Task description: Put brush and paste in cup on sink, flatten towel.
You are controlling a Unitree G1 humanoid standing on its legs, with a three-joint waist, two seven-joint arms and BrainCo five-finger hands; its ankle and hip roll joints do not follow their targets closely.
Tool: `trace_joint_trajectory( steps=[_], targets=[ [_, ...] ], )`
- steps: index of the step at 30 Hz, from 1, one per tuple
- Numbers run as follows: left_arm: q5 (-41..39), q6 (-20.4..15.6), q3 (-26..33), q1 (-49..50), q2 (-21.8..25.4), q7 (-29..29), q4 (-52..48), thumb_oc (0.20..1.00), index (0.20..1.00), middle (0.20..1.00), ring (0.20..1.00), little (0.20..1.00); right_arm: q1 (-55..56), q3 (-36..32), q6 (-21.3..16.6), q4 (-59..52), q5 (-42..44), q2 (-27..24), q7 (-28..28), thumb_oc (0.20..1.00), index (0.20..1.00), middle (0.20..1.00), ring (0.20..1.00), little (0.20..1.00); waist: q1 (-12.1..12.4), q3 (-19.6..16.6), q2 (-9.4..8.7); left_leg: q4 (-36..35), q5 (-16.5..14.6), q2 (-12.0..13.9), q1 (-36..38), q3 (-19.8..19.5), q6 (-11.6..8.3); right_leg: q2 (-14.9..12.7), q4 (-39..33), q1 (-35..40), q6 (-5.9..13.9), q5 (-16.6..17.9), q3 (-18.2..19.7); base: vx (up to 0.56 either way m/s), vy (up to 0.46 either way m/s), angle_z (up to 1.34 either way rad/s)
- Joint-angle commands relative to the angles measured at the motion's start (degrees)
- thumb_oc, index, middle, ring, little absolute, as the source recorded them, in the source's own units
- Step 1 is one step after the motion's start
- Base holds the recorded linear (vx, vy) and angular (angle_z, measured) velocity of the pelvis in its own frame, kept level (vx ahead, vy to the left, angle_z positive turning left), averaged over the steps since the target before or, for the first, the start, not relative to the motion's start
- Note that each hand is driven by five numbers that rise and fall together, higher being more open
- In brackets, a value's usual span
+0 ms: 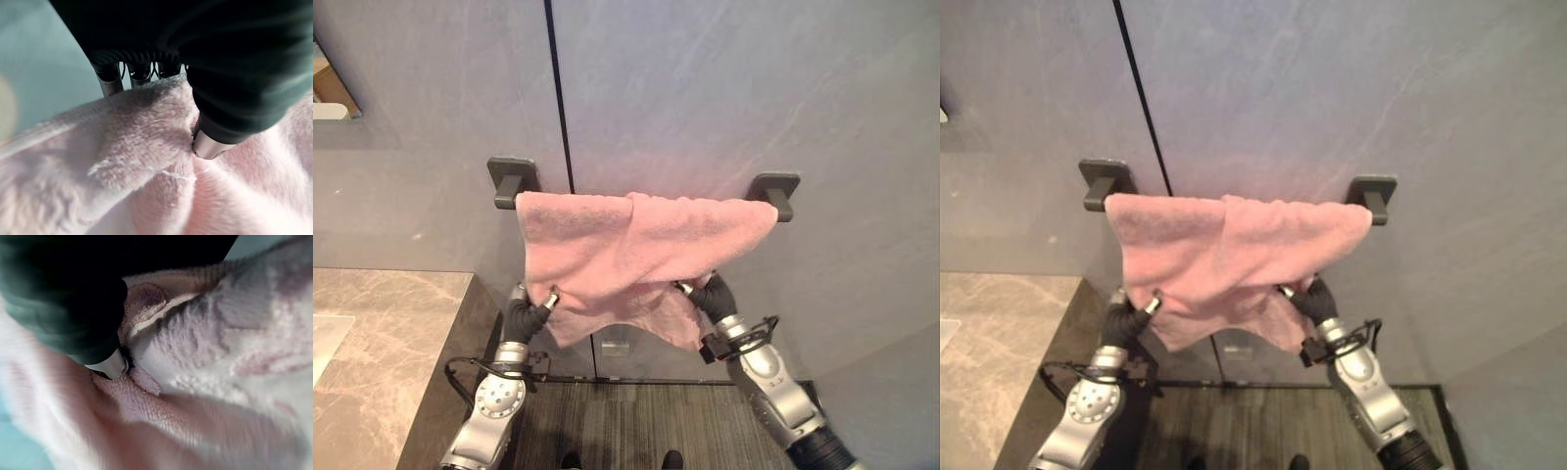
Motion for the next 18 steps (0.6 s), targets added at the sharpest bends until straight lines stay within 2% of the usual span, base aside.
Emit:
trace_joint_trajectory(
  steps=[1,2,3,4,5,7,9,10,12,13,14,15,16,17,18],
  targets=[
    [8.29,-4.02,-1.29,-5.9,3.46,8.98,3.71,0.2,0.2,0.2,0.2,0.2,-3.7,-1.02,-4.68,3.44,-1.15,2.0,-4.28,0.2,0.2,0.2,0.2,0.2,0.44,-0.66,-1.54,0.36,-0.23,-0.17,-0.67,-0.85,-0.61,-5.49,1.75,1.35,5.2,-0.59,1.8,0.0,0.0,0.0],
    [12.08,-5.25,-0.48,-6.03,4.65,10.75,1.88,0.2,0.2,0.2,0.2,0.2,-3.41,-2.37,-4.2,3.19,-6.4,1.35,-7.56,0.2,0.2,0.2,0.2,0.2,0.21,-0.55,-1.44,0.36,-0.42,-0.23,-0.64,-0.69,-0.55,-5.55,1.71,1.28,5.3,-0.44,1.91,-0.01,0.03,-0.06],
    [11.43,-6.86,-1.13,-5.98,4.89,9.65,0.23,0.2,0.2,0.2,0.2,0.2,-3.01,-2.11,-5.38,1.61,-6.9,0.62,-5.84,0.2,0.2,0.2,0.2,0.2,0.09,-0.46,-1.38,0.36,-0.52,-0.26,-0.48,-0.38,-0.51,-5.61,1.74,1.21,5.41,-0.34,2.18,-0.01,0.028,-0.08],
    [9.99,-6.92,-2.79,-6.04,4.65,9.14,0.21,0.2,0.2,0.2,0.2,0.2,-2.08,-1.74,-6.12,0.52,-3.14,0.87,-3.8,0.2,0.2,0.2,0.2,0.2,-0.12,-0.41,-1.4,0.36,-0.58,-0.21,-0.36,-0.27,-0.45,-5.6,1.57,1.18,5.46,-0.31,2.36,-0.01,0.021,-0.08],
    [6.46,-5.48,-4.21,-5.8,3.55,8.07,3.28,0.2,0.2,0.2,0.2,0.2,-1.49,-1.61,-5.37,1.44,-1.96,1.75,-4.35,0.2,0.2,0.2,0.2,0.2,-0.27,-0.42,-1.43,0.36,-0.51,-0.22,-0.35,-0.21,-0.37,-5.62,1.61,1.09,5.48,-0.3,2.47,-0.01,0.01,-0.05],
    [5.44,-4.5,-4.35,-5.02,3.55,7.68,4.82,0.2,0.2,0.2,0.2,0.2,-1.14,-2.05,-3.89,4.42,-9.83,1.47,-9.72,0.2,0.2,0.2,0.2,0.2,-0.27,-0.26,-1.37,0.36,-0.45,-0.21,-0.27,-0.13,-0.31,-5.64,1.58,1.15,5.48,-0.17,2.49,0.0,0.0,0.0],
    [-0.37,-3.38,-5.83,-3.09,2.54,2.93,7.15,0.2,0.2,0.2,0.2,0.2,-0.16,-1.49,-3.48,7.53,-8.32,2.33,-8.05,0.2,0.2,0.2,0.2,0.2,-0.42,-0.21,-1.29,0.36,-0.57,-0.16,-0.07,-0.01,-0.2,-5.72,1.6,1.3,5.43,-0.22,2.39,0.01,0.005,-0.04],
    [-2.78,-1.65,-6.62,-3.33,1.26,2.21,12.69,0.2,0.2,0.2,0.2,0.2,-0.06,-0.93,-2.24,11.87,-8.42,3.11,-8.46,0.2,0.2,0.2,0.2,0.2,-0.49,-0.11,-1.21,0.36,-0.65,-0.11,0.33,0.06,-0.22,-5.6,1.67,1.64,5.39,-0.4,2.43,0.0,0.0,0.0],
    [-2.11,-0.37,-6.95,-3.73,1.29,1.71,14.35,0.2,0.2,0.2,0.2,0.2,-0.22,-0.81,-1.6,14.02,-9.24,3.2,-9.06,0.2,0.2,0.2,0.2,0.2,-0.58,-0.23,-1.21,0.36,-0.48,-0.15,0.13,0.06,-0.18,-5.59,1.61,1.45,5.32,-0.22,2.49,0.0,0.0,0.0],
    [-5.11,1.65,-7.94,-3.67,-0.11,-0.97,17.96,0.2,0.2,0.2,0.2,0.2,-0.58,0.18,0.27,20.06,-11.06,3.93,-8.7,0.511,0.511,0.511,0.511,0.511,-0.68,-0.15,-1.04,0.36,-0.46,-0.11,0.17,0.16,-0.14,-5.53,1.6,1.45,5.25,-0.11,2.57,0.0,0.0,0.0],
    [-1.68,6.58,-9.22,-3.77,-0.9,-3.64,25.73,1.0,1.0,1.0,1.0,1.0,-0.62,0.3,2.37,28.47,-11.73,5.43,-8.88,1.0,1.0,1.0,1.0,1.0,-0.96,-0.16,-0.85,0.36,-0.54,-0.06,0.4,0.34,-0.1,-5.36,1.41,1.6,5.24,-0.06,2.85,0.0,0.0,0.0],
    [3.92,9.69,-10.0,-4.61,-0.56,-3.6,26.9,1.0,1.0,1.0,1.0,1.0,-1.07,0.71,3.5,32.13,-11.47,6.24,-9.0,1.0,1.0,1.0,1.0,1.0,-0.97,-0.28,-0.73,0.36,-0.54,0.0,0.39,0.4,-0.11,-5.32,1.33,1.54,5.21,-0.04,2.87,0.0,0.0,0.0],
    [1.85,10.68,-10.49,-4.45,-1.63,-5.36,29.87,1.0,1.0,1.0,1.0,1.0,-1.88,0.39,4.41,34.92,-10.64,7.07,-8.68,1.0,1.0,1.0,1.0,1.0,-1.09,-0.27,-0.63,0.36,-0.47,0.0,0.4,0.52,-0.08,-5.27,1.3,1.5,5.18,0.06,3.01,0.0,0.006,-0.04],
    [2.19,11.56,-9.83,-4.92,-2.33,-5.59,33.47,1.0,1.0,1.0,1.0,1.0,-2.38,-0.04,4.22,39.68,-6.05,8.69,-8.13,1.0,1.0,1.0,1.0,1.0,-0.98,-0.11,-0.47,0.36,-0.6,0.07,0.64,0.68,-0.11,-5.18,1.24,1.66,5.17,0.05,3.18,0.0,0.007,-0.05],
    [5.36,14.21,-10.44,-5.58,-3.09,-6.93,38.39,1.0,1.0,1.0,1.0,1.0,-3.5,-0.07,4.87,44.26,-3.08,9.72,-6.36,1.0,1.0,1.0,1.0,1.0,-1.01,-0.22,-0.39,0.36,-0.45,0.17,0.41,0.79,-0.15,-5.16,1.16,1.38,5.1,0.19,3.24,0.0,0.021,-0.08]
  ],
)
